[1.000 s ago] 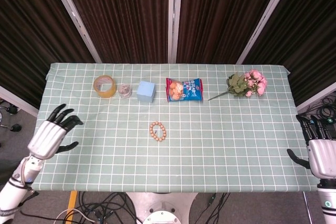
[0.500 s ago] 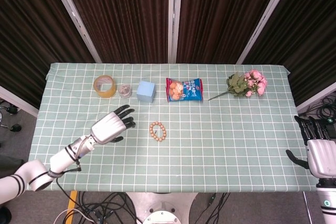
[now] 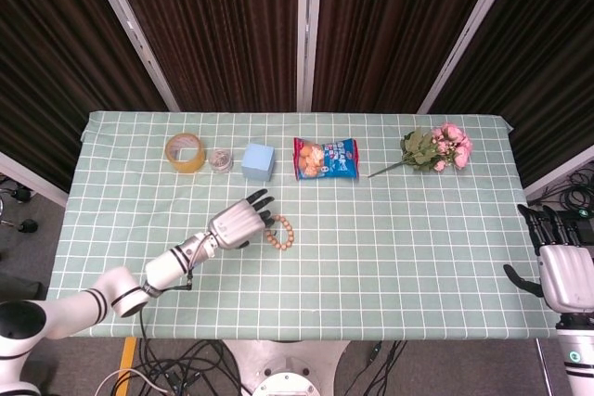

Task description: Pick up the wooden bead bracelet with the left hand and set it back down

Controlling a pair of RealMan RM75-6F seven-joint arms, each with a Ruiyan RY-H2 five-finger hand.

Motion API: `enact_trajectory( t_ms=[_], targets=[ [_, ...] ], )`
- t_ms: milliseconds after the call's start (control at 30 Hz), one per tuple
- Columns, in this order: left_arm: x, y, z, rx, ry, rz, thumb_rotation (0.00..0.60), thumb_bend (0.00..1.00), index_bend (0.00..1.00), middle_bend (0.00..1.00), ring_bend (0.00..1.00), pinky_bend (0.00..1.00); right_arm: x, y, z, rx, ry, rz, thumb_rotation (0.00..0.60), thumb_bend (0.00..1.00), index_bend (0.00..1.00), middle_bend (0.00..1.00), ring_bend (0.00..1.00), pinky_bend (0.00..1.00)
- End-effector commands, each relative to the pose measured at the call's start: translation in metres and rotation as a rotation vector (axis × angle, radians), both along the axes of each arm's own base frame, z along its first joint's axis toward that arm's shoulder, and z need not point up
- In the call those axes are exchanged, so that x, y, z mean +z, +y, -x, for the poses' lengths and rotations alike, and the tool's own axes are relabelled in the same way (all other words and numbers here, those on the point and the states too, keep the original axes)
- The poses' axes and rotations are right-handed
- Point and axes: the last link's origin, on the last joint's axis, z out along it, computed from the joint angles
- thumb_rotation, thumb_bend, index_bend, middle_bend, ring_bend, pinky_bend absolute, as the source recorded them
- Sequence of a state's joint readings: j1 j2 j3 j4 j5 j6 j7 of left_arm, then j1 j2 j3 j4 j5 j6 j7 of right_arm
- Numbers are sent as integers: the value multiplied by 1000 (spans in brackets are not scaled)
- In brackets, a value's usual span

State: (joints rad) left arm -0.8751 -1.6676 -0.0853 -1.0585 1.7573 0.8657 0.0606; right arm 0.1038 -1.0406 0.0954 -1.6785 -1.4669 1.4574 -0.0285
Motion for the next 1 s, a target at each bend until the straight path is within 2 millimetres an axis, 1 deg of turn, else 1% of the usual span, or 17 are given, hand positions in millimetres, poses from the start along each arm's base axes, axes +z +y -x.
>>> enact_trajectory(
  t_ms=[33,167,433,633,867,1000],
  targets=[
    [-9,2,-5,-9,17,0,600,179,408,379,97,101,0,0,1,-4,2,-1,600,99,0,132,0,128],
    [-19,1,-10,-21,30,9,600,185,408,383,97,101,-1,0,2,-11,0,-5,600,99,0,130,0,118],
    [-31,2,-16,-31,55,16,600,192,414,397,97,100,0,1,5,-22,-1,0,600,98,0,128,0,111],
    [-36,0,-14,-24,62,21,600,192,433,409,97,98,-1,1,6,-26,-3,-4,600,99,0,128,0,111],
    [-41,3,-12,0,56,14,600,202,443,410,97,99,0,1,6,-29,-3,-1,600,98,0,128,0,111],
    [-42,3,-10,1,55,14,600,207,464,416,97,99,-1,2,6,-29,-5,-2,600,99,0,127,0,111]
  ],
)
